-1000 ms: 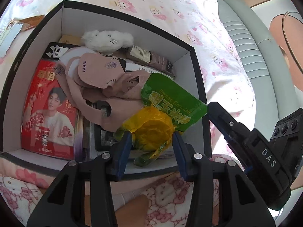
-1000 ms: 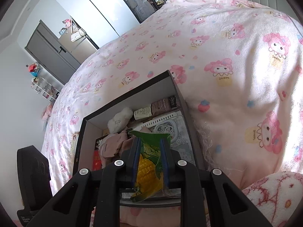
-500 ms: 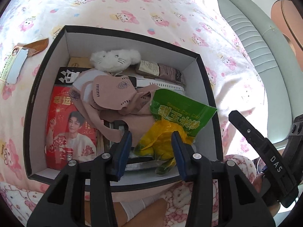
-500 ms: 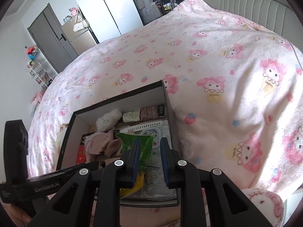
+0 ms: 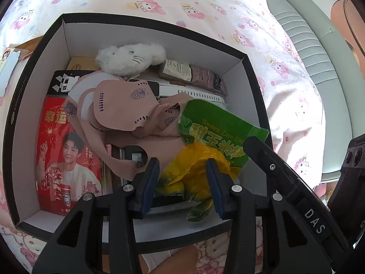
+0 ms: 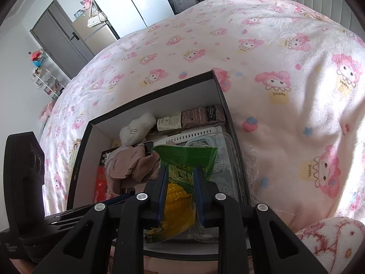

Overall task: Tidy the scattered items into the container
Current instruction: 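Lower the corn snack into the box and open both tools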

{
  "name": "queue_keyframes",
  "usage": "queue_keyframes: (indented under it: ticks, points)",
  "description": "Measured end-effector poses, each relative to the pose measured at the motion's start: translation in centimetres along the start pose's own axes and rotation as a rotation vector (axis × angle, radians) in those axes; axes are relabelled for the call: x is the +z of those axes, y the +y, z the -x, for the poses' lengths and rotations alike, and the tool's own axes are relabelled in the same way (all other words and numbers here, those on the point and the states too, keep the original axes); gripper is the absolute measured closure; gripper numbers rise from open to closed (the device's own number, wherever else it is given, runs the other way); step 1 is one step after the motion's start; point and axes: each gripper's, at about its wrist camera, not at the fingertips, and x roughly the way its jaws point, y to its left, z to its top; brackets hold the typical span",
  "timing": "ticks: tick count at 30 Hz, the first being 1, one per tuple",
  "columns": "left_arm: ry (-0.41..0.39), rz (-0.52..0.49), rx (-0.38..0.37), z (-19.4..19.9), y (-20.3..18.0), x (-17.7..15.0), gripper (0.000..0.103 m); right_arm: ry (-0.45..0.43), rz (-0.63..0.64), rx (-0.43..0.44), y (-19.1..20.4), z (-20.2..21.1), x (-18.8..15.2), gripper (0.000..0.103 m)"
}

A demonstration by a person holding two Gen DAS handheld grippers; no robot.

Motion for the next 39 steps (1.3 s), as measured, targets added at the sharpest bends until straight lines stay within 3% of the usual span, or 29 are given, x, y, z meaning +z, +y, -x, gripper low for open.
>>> queue_keyframes:
  ticks: [5,11,15,17,20,25,28,30,33,39]
  points:
    - [0.0,-0.007,-0.069,-0.1,-0.4,0.8,0.061,-0.039,-0.051,-0.035,-0.2,1.0,-0.2,0.083]
    - [0.013,0.014,-0.22,1.0,0.9,0.2,0.061,-0.063,-0.037,-0.049,0.4,2.1,-0.1,0.083]
    - [-0.027,0.047,-0.163,1.6,2.3,0.2,0.061,-0.073,-0.07,-0.077,1.0,1.8,-0.8,0.083]
    - [-0.027,0.08,-0.166,1.2,2.9,0.5,0.061,-0.079,-0.076,-0.067,1.6,1.7,-1.7,0.083]
    - [0.004,0.07,-0.11,0.1,2.4,0.4,0.065,-0.071,-0.054,-0.082,2.3,1.3,-2.6,0.083]
    - [0.048,0.016,-0.119,-0.9,1.1,-0.8,0.069,-0.108,-0.067,-0.113,1.5,2.2,-2.1,0.083]
    - [0.049,0.018,-0.173,-0.6,1.4,-1.0,0.069,-0.086,-0.071,-0.113,1.0,1.6,-2.0,0.083]
    - [0.021,0.016,-0.175,0.1,1.7,-1.1,0.069,-0.05,-0.061,-0.112,1.0,0.7,-2.1,0.083]
    - [-0.033,-0.012,-0.11,1.4,1.8,-1.2,0.069,-0.007,-0.032,-0.108,1.4,-0.3,-2.5,0.083]
    - [-0.132,-0.083,-0.07,5.4,0.7,-2.1,0.067,-0.036,0.039,-0.076,3.7,1.5,-2.6,0.083]
